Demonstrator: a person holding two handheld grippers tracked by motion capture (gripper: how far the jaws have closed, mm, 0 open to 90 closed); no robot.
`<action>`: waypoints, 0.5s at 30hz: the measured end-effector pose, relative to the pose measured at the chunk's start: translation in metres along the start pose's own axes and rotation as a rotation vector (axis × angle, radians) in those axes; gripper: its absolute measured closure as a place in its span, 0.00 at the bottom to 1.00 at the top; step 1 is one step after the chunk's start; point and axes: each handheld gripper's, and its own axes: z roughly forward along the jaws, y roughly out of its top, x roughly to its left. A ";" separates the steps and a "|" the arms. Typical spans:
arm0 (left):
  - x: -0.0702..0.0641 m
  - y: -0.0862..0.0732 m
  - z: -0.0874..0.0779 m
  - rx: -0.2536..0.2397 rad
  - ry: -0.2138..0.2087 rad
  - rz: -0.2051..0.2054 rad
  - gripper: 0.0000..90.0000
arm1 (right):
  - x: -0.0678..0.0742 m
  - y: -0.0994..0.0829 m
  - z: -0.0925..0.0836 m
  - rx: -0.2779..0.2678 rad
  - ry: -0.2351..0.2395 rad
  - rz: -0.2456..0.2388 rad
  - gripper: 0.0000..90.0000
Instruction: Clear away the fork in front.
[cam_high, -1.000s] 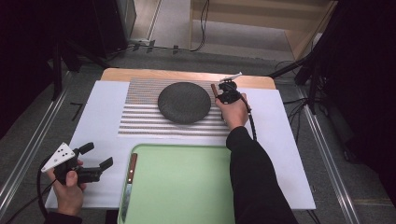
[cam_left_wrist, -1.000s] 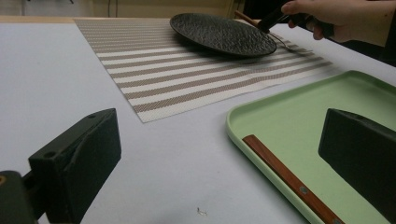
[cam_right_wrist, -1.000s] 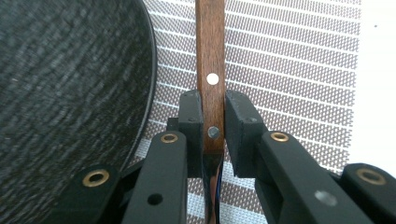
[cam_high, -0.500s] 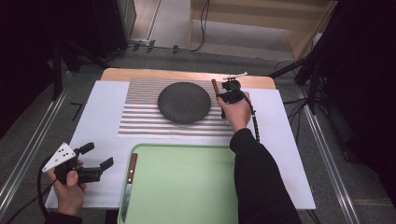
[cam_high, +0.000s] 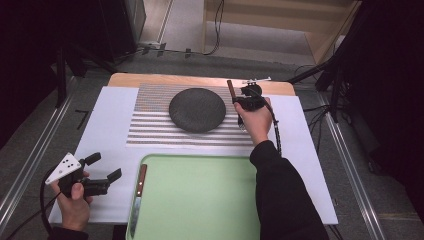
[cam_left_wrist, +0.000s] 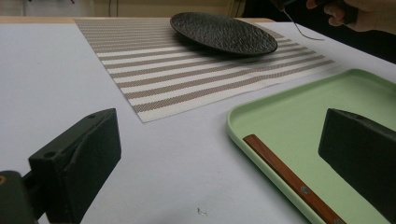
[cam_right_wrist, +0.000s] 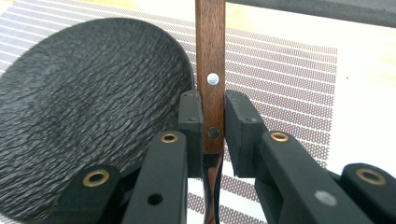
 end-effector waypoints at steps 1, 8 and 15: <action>0.000 0.000 0.000 0.000 0.000 0.000 0.00 | 0.000 -0.001 -0.002 -0.007 0.001 -0.001 0.85; -0.001 0.000 0.000 0.002 0.002 0.011 0.00 | 0.000 -0.006 -0.017 -0.052 0.023 -0.007 0.85; -0.001 0.000 0.000 0.003 0.006 0.019 0.00 | 0.003 -0.014 -0.029 -0.083 0.049 -0.021 0.85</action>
